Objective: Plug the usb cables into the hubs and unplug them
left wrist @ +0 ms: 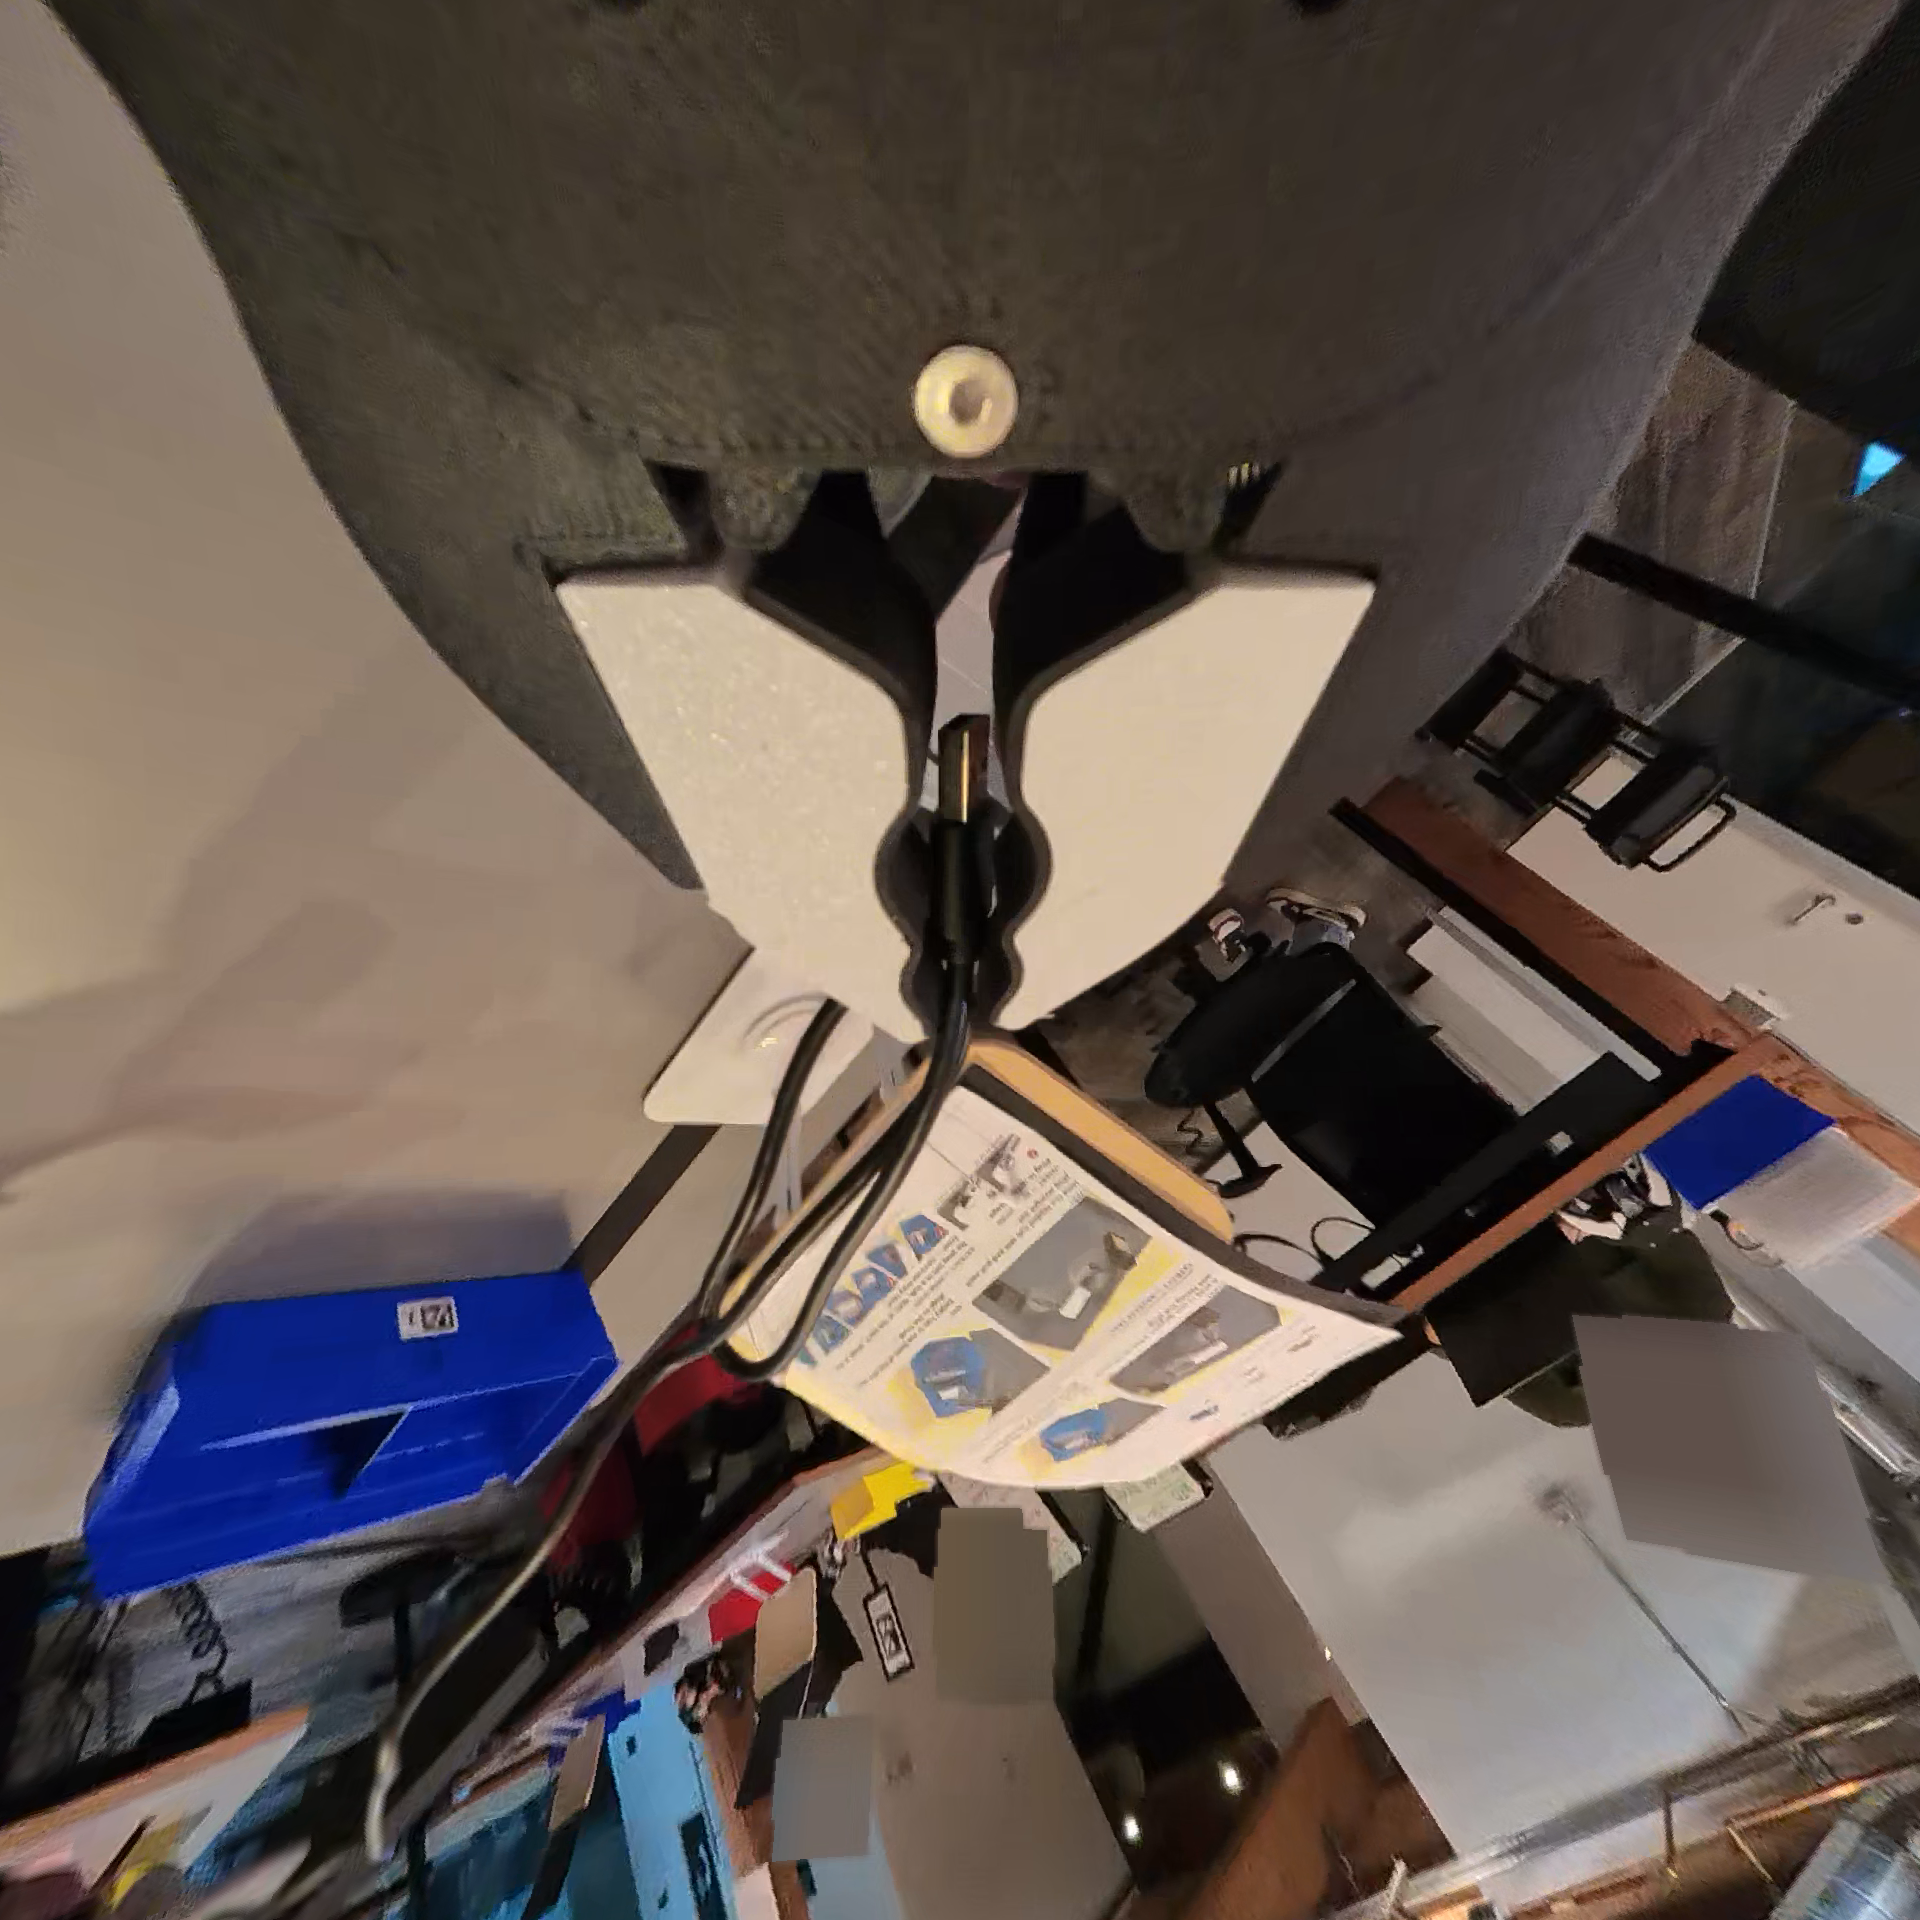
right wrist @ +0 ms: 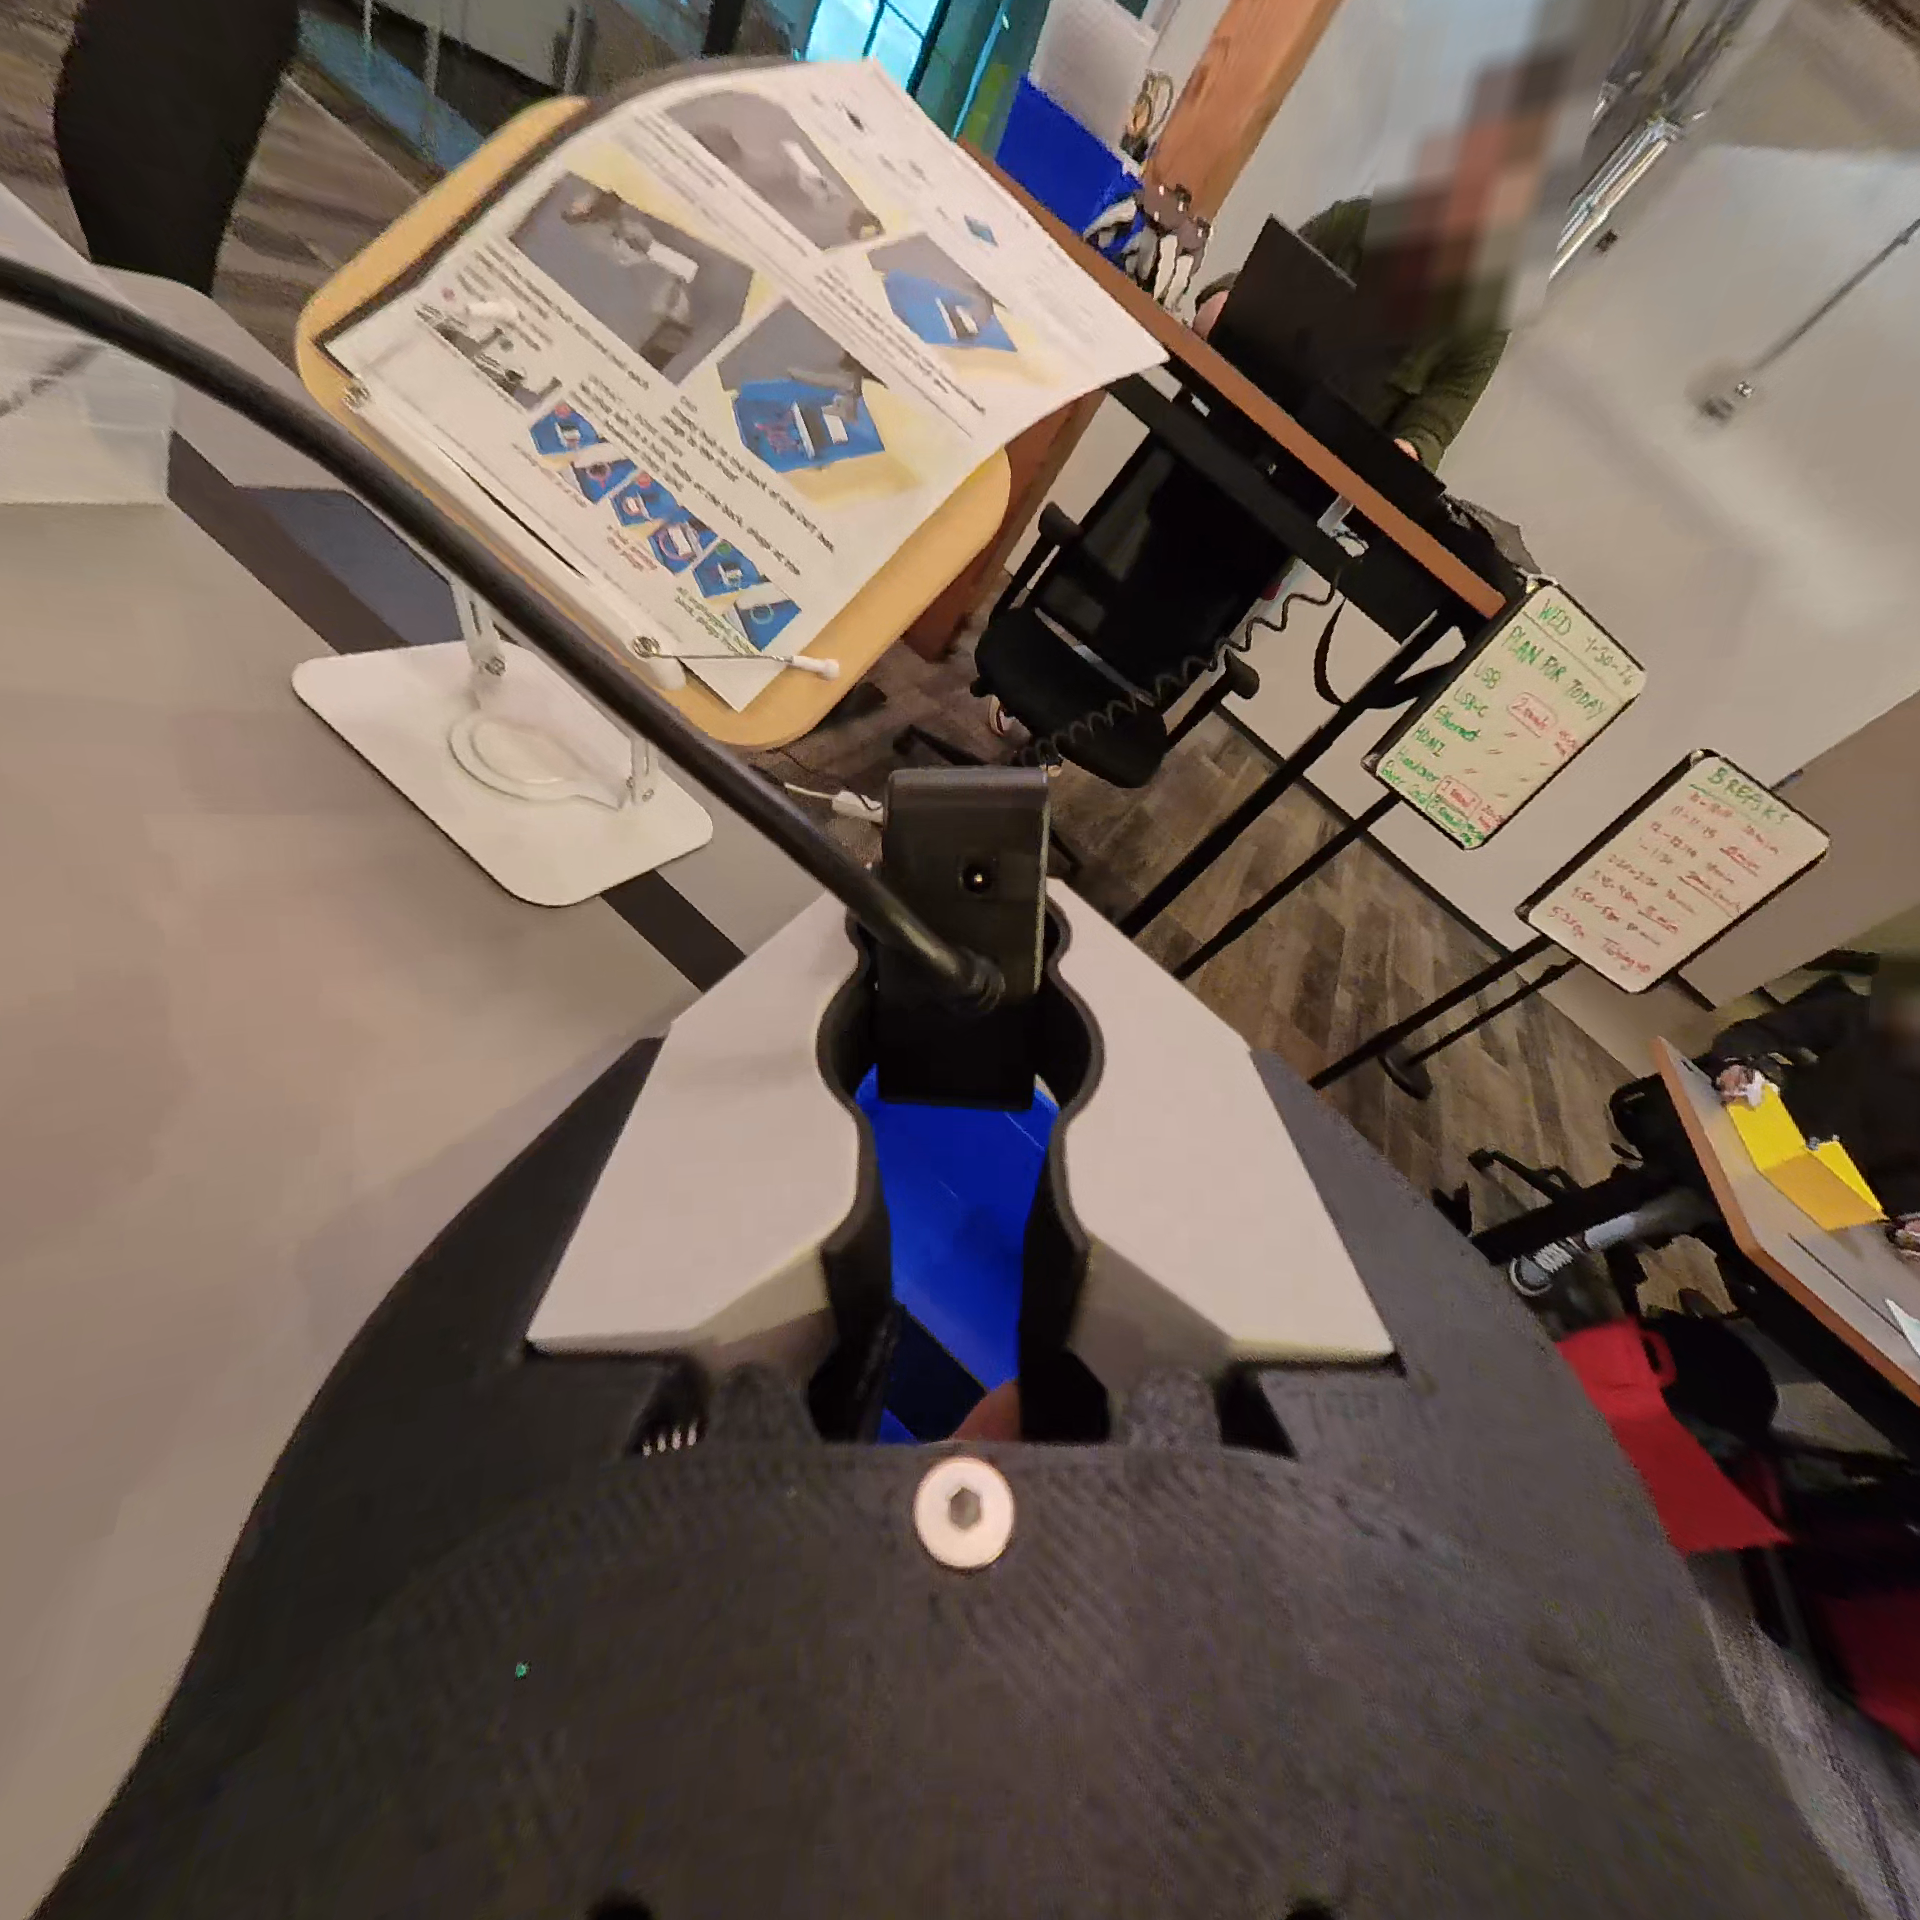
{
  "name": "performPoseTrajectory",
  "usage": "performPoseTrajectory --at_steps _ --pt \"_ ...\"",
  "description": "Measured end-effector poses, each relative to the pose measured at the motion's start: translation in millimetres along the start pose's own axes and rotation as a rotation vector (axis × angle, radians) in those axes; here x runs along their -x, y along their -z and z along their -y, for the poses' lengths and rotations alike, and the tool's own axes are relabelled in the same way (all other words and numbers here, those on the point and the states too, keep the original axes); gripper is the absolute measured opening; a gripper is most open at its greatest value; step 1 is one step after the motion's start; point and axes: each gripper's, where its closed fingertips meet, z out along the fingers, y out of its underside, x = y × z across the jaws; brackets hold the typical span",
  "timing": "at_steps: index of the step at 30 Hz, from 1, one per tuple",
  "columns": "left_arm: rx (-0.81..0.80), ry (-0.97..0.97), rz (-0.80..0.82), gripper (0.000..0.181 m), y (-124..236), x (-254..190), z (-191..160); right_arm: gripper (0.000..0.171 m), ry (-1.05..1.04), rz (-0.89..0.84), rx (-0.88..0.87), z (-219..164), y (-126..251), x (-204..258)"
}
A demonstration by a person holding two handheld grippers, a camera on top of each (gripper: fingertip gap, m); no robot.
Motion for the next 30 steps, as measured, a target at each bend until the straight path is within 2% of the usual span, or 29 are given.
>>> performPoseTrajectory --at_steps 3,9,12,14,16,19,25,30 --pt "0.050 -0.031 -0.077 0.006 -14 -39 -10 0.022 0.025 -0.044 0.015 2 8 -3" --pt "0.214 -0.094 -0.320 0.006 -55 -143 -63 0.023 0.020 -0.091 -0.005 11 27 -20" --pt "0.160 -0.013 -0.407 0.007 -63 -178 -74 0.023 0.026 -0.122 0.016 6 35 -35" --pt "0.064 0.139 -0.476 0.007 -60 -190 -68 0.023 0.014 -0.122 0.014 3 40 -42" --pt "0.075 0.151 -0.473 0.007 -61 -192 -77 0.023 0.003 -0.141 0.015 0 47 -51" --pt "0.005 0.243 -0.500 0.007 -56 -192 -68 0.022 -0.001 -0.160 0.013 -2 56 -61" --pt "-0.197 0.417 -0.537 0.007 -28 -164 -30 0.023 -0.023 -0.183 0.019 -13 65 -75" --pt "-0.255 0.404 -0.323 0.007 -9 -116 -30 0.023 -0.065 -0.231 0.024 -27 75 -94"
